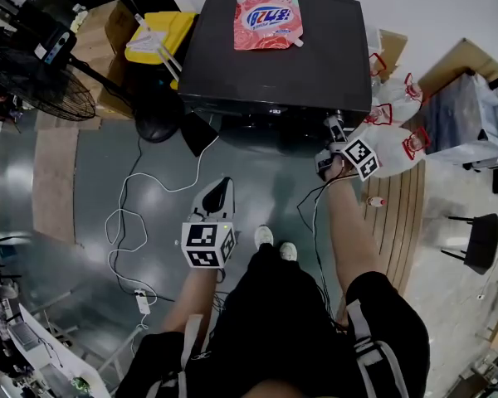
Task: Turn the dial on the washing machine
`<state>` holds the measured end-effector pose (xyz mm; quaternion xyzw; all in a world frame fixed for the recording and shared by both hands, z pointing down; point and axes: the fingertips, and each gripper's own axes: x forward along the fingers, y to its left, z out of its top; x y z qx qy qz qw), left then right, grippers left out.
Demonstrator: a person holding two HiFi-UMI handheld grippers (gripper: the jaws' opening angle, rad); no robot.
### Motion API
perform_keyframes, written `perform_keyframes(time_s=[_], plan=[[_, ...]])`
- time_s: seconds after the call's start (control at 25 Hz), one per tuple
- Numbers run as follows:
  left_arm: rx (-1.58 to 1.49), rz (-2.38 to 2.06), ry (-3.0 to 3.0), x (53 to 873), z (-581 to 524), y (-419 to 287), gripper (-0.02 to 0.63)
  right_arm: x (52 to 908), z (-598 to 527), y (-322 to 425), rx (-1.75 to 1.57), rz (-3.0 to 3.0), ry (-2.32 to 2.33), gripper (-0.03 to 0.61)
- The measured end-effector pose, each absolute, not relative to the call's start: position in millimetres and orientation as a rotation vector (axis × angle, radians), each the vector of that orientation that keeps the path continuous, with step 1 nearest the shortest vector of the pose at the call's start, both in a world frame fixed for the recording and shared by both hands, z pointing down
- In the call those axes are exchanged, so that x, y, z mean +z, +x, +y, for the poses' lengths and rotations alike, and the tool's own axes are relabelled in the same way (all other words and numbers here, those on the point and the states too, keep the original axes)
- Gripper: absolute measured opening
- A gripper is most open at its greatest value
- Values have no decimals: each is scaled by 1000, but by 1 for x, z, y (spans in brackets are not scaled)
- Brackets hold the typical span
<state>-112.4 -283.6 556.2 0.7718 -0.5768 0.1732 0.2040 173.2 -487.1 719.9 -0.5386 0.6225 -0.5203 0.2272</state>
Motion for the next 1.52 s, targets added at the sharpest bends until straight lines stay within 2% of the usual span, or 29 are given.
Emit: perform_keyframes(time_s=[0.28, 0.84, 1.12, 1.32, 1.52], plan=[[469, -1628, 2141, 555, -282, -122, 3, 727, -486, 175, -1534, 1438, -1237, 252], [471, -1624, 2141, 555, -278, -129, 3, 727, -484, 174, -1540, 1366, -1180, 252], [476, -1620, 2147, 553, -279, -129, 3, 732, -481, 171, -1610, 961, -853, 252], [474, -1622, 2146, 554, -277, -131, 3, 732, -481, 173, -1613, 1042, -913, 252], [465, -1617, 2155, 553, -277, -128, 3, 715, -478, 181, -1424, 1466, -1309, 259]])
